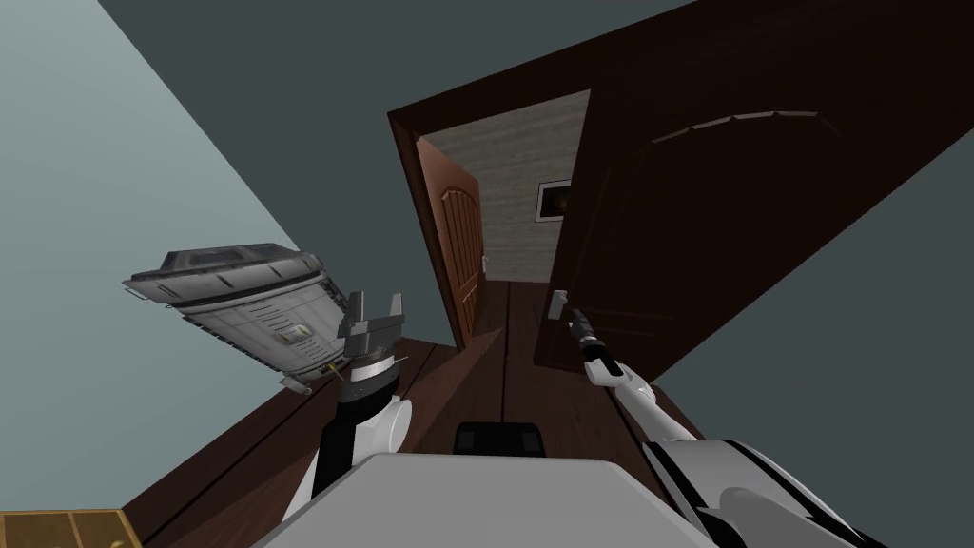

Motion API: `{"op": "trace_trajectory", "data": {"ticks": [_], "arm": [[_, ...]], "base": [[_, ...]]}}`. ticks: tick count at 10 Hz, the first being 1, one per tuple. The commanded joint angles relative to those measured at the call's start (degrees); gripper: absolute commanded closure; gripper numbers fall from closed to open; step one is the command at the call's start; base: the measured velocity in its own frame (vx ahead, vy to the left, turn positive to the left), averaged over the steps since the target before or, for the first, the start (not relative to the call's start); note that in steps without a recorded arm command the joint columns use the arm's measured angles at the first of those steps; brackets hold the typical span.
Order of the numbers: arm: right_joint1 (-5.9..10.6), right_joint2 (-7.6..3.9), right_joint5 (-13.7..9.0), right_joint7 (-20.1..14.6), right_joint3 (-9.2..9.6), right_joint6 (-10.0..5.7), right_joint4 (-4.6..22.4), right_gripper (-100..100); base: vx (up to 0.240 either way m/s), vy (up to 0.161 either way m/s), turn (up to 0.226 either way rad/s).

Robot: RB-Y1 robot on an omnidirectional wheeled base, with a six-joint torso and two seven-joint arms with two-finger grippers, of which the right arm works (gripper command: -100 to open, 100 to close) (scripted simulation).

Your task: Push the door open

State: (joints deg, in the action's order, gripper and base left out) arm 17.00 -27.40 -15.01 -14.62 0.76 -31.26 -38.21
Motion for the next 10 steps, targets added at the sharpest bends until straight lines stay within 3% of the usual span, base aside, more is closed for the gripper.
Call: {"op": "trace_trajectory", "data": {"ticks": [1,9,10], "arm": [[0.09,0.08,0.0,0.2,-0.2,-0.02,0.2,-100],[0.48,0.47,-0.2,0.9,-1.16,-0.12,1.0,-100],[0.48,0.47,-0.2,0.9,-1.16,-0.12,1.0,100]], "base": [[0.13,-0.036,0.018],[0.183,-0.056,0.028],[-0.005,0.0,-0.007]]}}
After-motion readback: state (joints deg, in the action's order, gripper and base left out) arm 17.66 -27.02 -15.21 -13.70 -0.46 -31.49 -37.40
